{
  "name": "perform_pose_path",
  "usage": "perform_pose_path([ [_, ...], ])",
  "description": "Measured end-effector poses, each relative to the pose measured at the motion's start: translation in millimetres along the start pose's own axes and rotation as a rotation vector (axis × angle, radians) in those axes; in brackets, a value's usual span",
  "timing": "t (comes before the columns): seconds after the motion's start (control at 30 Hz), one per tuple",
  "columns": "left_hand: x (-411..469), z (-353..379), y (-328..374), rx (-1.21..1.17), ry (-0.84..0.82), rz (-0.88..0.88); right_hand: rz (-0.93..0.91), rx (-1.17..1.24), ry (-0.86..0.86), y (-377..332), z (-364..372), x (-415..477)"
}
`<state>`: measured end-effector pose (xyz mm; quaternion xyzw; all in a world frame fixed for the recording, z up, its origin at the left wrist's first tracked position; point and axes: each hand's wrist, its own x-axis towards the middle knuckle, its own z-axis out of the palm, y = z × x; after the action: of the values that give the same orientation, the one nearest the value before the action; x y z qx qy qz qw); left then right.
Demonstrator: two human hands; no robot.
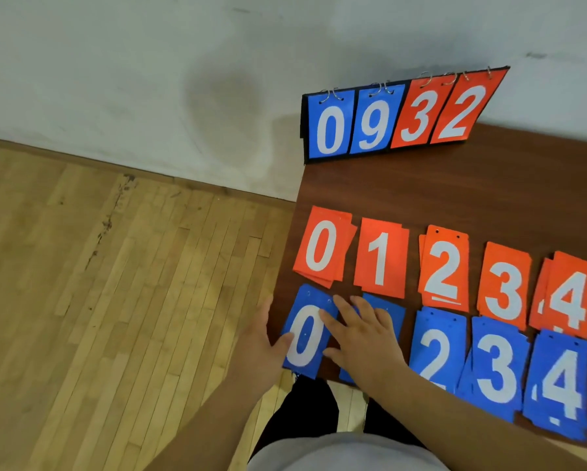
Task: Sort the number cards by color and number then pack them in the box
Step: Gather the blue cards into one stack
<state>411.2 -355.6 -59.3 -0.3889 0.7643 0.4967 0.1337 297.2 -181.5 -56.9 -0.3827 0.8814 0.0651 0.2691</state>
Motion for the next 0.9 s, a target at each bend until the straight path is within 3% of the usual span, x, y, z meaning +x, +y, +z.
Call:
perform_pose_path([
  [0.27,-2.4,-10.7,-10.9,0.01,-0.007,-0.029,-0.015,0.085,0.021,-39.1,-10.6,13.8],
  [0.53,-18.1,-16.5,-4.9,0.025,0.129,-0.009,0.004,0.154,0.053,-54.6,-15.4,17.5],
  [0.6,-20.7,-18.2,-0.9,-0.051,0.134,-0.016,0.06,0.356,0.084,-52.6,-19.1,13.6],
  [0.73,-27.0,-22.9,18.3,-0.253,0.174,-0.006,0.181,1.037,0.07,-38.4,-37.7,-2.1],
  [0.9,-33.7,-12.0,53.5,-0.333,0.097,0.044,0.217,1.282,0.086,-19.1,-59.7,-27.5],
])
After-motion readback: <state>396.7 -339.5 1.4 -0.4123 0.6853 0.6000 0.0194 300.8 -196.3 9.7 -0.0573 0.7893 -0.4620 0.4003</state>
